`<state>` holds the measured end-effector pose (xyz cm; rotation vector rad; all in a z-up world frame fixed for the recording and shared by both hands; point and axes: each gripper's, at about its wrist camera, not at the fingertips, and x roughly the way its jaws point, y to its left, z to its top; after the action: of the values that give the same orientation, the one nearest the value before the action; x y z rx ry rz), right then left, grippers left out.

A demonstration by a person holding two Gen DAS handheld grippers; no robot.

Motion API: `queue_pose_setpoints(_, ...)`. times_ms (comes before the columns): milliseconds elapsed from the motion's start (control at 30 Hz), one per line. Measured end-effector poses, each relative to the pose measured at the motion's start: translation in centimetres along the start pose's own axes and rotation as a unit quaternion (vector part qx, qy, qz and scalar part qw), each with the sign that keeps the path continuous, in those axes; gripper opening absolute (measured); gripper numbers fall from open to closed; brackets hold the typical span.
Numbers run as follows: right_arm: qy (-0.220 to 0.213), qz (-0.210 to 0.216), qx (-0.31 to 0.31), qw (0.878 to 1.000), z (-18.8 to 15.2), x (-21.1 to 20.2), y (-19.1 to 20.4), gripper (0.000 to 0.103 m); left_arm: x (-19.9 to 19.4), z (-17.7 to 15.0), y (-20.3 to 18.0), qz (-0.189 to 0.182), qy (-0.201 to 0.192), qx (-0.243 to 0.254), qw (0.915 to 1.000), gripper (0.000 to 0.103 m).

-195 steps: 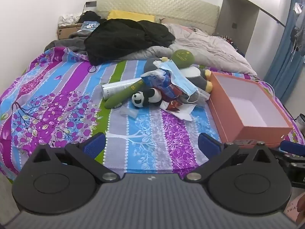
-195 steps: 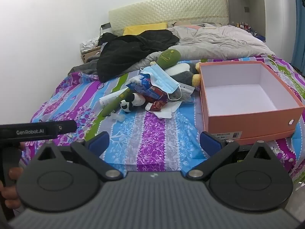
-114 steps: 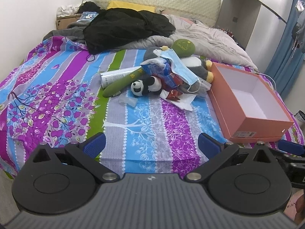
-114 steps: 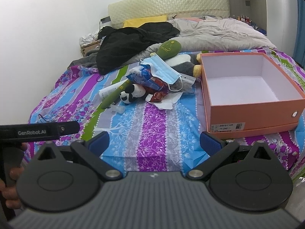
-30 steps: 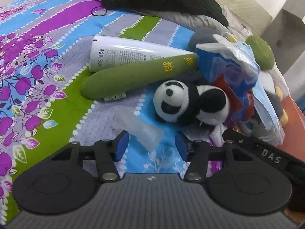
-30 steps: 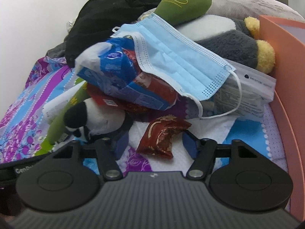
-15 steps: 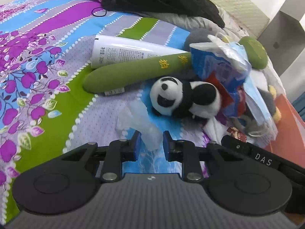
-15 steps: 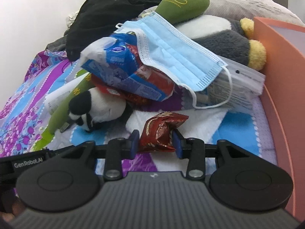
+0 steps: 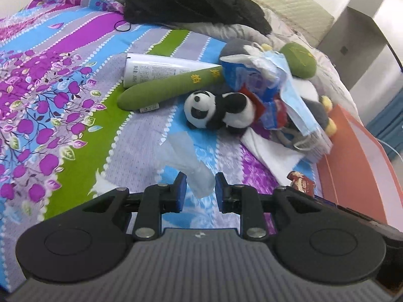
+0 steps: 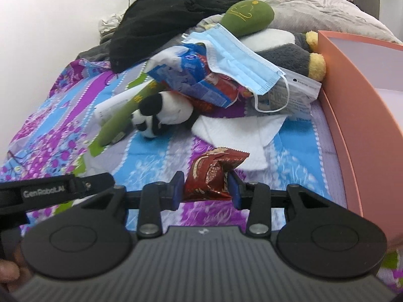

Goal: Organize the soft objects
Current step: 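Carry the red wrapper with the right gripper over the orange box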

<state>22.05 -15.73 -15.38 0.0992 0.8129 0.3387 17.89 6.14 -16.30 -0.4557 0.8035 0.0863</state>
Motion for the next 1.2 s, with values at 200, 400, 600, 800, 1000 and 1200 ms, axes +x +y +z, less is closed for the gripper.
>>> queue_pose_setpoints(200,-0.013,0.004,-0.007,1.000,-0.6,-3.2,1.1,0.041,-3.2,-0.8,-0.9,-0.009,-0.006,0.022,0.9997,0.028)
queue_pose_setpoints(400,-0.028,-0.007,-0.003,1.000,-0.4,-6.0,1.5,0.041,-5.7,-0.7,-1.6,-0.030,-0.011,0.039,0.9987,0.028)
queue_pose_setpoints(600,-0.038,-0.020,0.004,0.999,0.6,-8.1,1.8,0.041,-7.0,0.3,-3.1,-0.057,-0.005,0.057,0.9967,0.028)
queue_pose_setpoints(800,-0.058,-0.028,0.008,0.998,2.2,-10.0,2.4,0.041,-8.0,2.7,-4.3,-0.080,-0.009,0.078,0.9937,0.028)
queue_pose_setpoints(1000,-0.078,-0.041,0.022,0.996,2.9,-12.3,1.8,0.041,-9.2,4.4,-6.5,-0.103,-0.007,0.112,0.9883,0.028)
queue_pose_setpoints(1200,-0.090,-0.056,0.030,0.994,2.3,-15.3,0.4,0.041,-10.7,3.7,-9.3,-0.132,-0.011,0.136,0.9817,0.028)
